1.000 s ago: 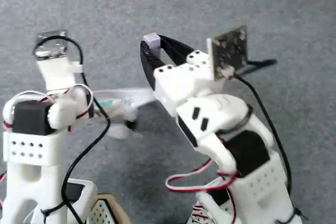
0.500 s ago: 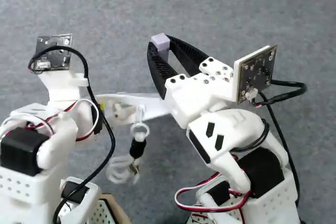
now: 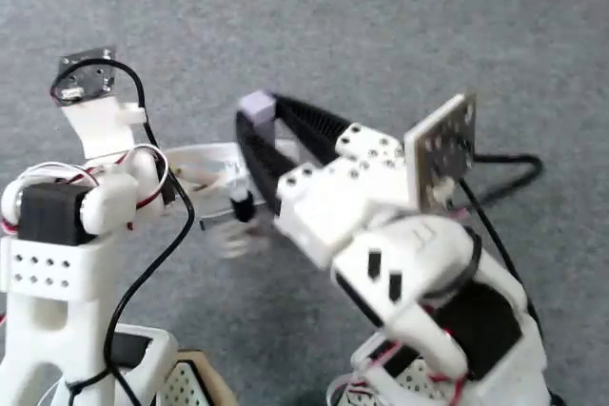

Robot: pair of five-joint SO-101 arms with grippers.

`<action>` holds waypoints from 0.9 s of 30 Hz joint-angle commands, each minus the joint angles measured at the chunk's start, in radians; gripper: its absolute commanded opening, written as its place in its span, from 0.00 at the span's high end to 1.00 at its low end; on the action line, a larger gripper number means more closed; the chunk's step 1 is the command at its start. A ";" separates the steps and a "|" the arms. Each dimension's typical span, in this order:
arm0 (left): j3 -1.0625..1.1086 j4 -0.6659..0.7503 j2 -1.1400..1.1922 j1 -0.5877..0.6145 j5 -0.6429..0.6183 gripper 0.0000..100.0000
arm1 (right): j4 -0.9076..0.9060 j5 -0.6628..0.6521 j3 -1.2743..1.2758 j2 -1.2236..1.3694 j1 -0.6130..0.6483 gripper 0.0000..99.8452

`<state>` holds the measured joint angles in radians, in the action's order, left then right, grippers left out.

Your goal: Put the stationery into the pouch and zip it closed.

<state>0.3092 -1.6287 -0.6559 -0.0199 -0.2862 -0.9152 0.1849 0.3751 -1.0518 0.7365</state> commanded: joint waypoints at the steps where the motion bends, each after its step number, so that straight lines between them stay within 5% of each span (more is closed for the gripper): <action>1: 0.061 0.029 0.068 0.038 0.000 0.97 | -0.003 0.124 -0.027 -0.002 0.048 0.99; 5: 0.061 0.028 0.068 0.038 0.002 0.97 | 0.130 0.224 0.097 -0.002 0.048 0.99; 17: 0.062 0.028 0.071 0.042 0.003 0.97 | 0.549 0.221 0.412 -0.008 0.046 0.99; 27: 0.079 0.031 0.075 0.067 0.003 0.97 | 0.594 0.178 0.456 -0.010 -0.021 0.99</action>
<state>0.3122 -1.6272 -0.6529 -0.0015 -0.2862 -0.3475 0.3767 0.8216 -1.0487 0.7457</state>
